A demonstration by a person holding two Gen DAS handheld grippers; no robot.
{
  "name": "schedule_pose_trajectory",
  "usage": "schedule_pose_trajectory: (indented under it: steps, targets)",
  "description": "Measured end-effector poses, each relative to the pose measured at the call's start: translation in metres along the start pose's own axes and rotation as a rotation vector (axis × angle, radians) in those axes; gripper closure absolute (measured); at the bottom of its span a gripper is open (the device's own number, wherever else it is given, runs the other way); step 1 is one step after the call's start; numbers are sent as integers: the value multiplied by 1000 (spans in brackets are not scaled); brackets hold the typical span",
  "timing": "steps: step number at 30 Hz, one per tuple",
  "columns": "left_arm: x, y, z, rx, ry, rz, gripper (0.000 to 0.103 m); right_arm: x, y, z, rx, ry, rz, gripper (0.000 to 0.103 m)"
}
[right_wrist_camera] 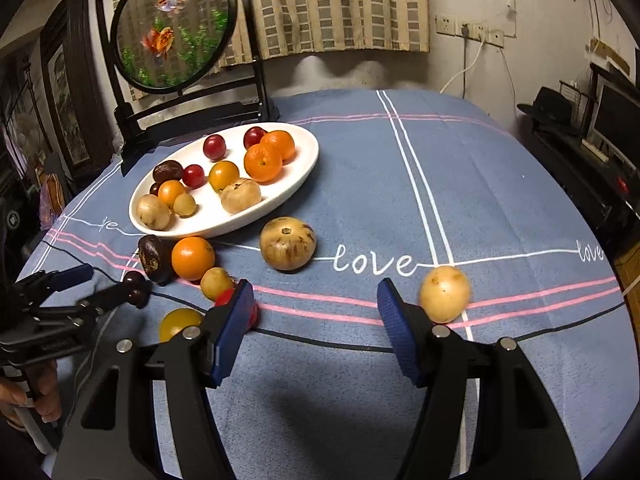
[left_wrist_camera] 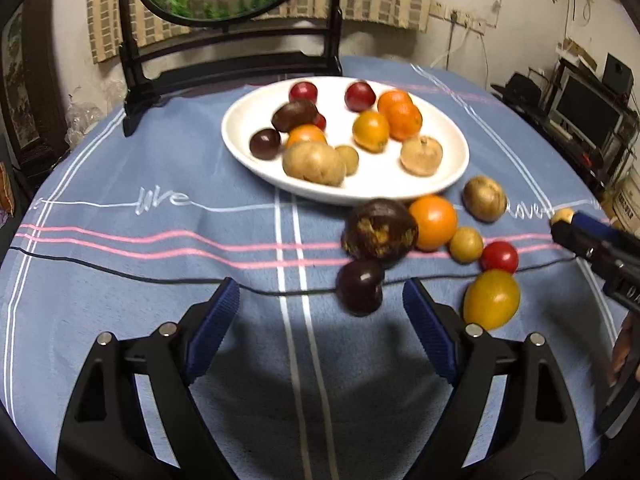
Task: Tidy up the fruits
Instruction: 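Grasp the dark purple round fruit with the left tool while the right tool grasps the olive-green fruit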
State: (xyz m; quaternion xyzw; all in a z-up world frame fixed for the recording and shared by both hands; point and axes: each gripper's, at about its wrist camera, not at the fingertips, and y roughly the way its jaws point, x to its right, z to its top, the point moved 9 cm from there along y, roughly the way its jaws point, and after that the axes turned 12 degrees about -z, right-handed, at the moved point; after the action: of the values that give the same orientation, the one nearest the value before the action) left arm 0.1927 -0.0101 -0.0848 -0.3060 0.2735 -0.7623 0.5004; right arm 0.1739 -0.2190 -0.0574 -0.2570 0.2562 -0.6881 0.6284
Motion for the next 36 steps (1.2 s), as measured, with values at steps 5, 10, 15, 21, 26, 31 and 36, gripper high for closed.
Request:
schedule_pose_trajectory:
  steps: [5, 10, 15, 21, 26, 31, 36]
  targets:
    - [2, 1, -2, 5, 23, 2, 17, -5, -4, 0, 0, -5, 15, 38]
    - [2, 5, -3, 3, 16, 3, 18, -7, -9, 2, 21, -17, 13, 38]
    - [2, 8, -5, -7, 23, 19, 20, -8, -8, 1, 16, -11, 20, 38]
    - [-1, 19, -6, -48, -27, -13, 32, -12, -8, 1, 14, -19, 28, 38]
    - [4, 19, -4, -40, -9, -19, 63, -16, -7, -1, 7, -27, 36, 38]
    - [12, 14, -2, -31, 8, -27, 75, -20, -6, -4, -7, -40, 49, 38]
    - [14, -7, 8, 33, 9, -36, 75, -48, -11, -16, -70, -98, 185, 38]
